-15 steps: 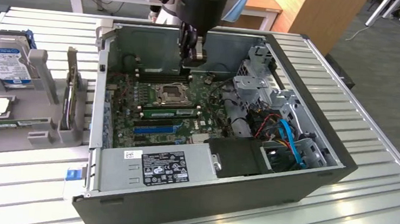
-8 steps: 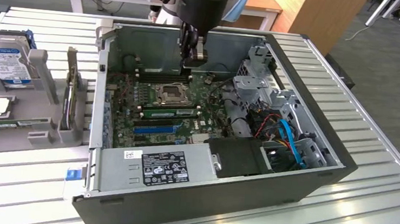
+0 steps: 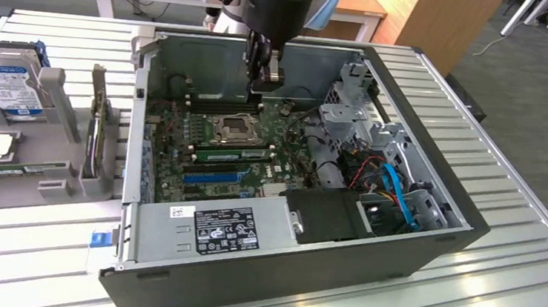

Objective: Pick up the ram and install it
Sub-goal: 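Press down the ram until it locks into place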

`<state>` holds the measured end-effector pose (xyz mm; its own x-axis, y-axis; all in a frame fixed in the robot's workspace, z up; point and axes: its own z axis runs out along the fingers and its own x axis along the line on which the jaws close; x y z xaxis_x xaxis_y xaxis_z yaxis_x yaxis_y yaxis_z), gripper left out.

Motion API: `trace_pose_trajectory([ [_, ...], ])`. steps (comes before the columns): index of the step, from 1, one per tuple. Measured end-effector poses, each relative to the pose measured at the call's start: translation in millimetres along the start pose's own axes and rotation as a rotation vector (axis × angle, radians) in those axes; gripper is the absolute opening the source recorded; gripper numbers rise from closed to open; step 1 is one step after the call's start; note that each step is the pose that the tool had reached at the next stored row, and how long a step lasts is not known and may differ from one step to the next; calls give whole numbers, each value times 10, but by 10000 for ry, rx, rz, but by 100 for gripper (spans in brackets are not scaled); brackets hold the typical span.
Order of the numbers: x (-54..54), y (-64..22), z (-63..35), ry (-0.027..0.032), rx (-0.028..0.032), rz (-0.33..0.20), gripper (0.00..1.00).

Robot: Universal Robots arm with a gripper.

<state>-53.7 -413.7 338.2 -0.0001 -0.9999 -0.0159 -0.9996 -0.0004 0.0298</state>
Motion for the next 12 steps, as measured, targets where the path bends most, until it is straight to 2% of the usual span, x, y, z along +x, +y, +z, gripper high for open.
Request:
trace_pose_trajectory([
  [12, 0, 0, 2, -26, 13, 831, 10],
])
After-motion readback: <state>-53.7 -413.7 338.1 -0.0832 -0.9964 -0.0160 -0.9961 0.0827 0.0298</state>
